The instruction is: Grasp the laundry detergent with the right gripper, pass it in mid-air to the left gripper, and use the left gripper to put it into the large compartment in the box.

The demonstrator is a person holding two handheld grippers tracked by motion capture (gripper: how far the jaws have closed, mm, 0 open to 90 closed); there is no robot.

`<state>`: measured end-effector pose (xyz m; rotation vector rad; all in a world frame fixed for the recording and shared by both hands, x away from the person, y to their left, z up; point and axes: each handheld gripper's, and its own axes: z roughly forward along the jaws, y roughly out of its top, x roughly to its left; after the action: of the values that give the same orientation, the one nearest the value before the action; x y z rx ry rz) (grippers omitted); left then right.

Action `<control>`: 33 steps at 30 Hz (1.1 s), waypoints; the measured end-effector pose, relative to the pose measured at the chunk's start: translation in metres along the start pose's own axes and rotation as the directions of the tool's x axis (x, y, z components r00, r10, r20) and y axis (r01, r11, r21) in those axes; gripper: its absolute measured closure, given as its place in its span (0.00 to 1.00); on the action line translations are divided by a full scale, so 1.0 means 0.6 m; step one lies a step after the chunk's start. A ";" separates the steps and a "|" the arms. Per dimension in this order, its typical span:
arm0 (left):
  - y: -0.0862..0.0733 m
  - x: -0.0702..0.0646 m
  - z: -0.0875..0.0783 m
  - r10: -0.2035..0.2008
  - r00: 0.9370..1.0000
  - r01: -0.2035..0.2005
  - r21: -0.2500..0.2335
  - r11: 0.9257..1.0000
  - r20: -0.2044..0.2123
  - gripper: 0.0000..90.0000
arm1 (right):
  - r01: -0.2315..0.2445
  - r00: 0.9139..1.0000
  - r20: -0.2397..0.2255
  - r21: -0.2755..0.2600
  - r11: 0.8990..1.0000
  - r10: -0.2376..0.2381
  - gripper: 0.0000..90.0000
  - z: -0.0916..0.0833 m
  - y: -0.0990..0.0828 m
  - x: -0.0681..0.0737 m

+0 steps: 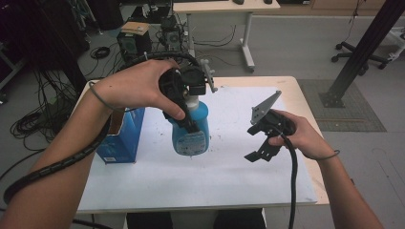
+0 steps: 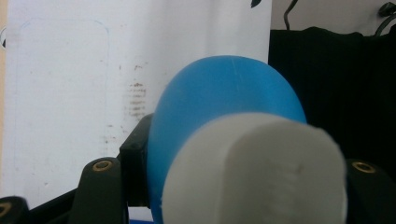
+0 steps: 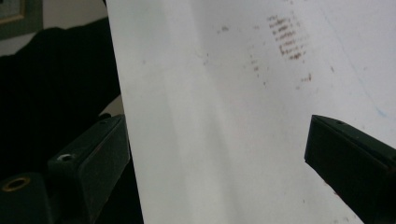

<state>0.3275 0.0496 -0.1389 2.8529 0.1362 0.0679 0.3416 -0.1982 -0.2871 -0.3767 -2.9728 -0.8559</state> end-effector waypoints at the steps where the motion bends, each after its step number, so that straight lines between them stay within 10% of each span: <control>1: 0.000 0.000 0.000 0.000 1.000 0.000 0.000 1.000 0.000 0.42 | -0.005 1.000 0.011 0.037 0.999 0.005 0.07 0.002 -0.007 -0.002; 12: -0.001 0.003 -0.002 0.003 1.000 -0.003 0.001 1.000 -0.001 0.42 | -0.023 0.999 0.031 0.160 0.987 0.018 0.08 0.012 -0.040 -0.015; 28: 0.009 0.007 -0.040 -0.022 0.999 0.021 -0.024 0.999 -0.043 0.42 | -0.038 0.999 0.042 0.172 0.984 0.032 0.08 0.022 -0.055 -0.016; 33: 0.012 0.015 -0.078 -0.087 0.993 0.083 -0.048 0.995 -0.080 0.42 | -0.041 0.999 0.043 0.169 0.985 0.034 0.08 0.027 -0.058 -0.015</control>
<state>0.3341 0.0567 -0.0920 2.7968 0.2692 0.1692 0.3429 -0.2203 -0.3197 -0.4454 -3.0341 -0.5929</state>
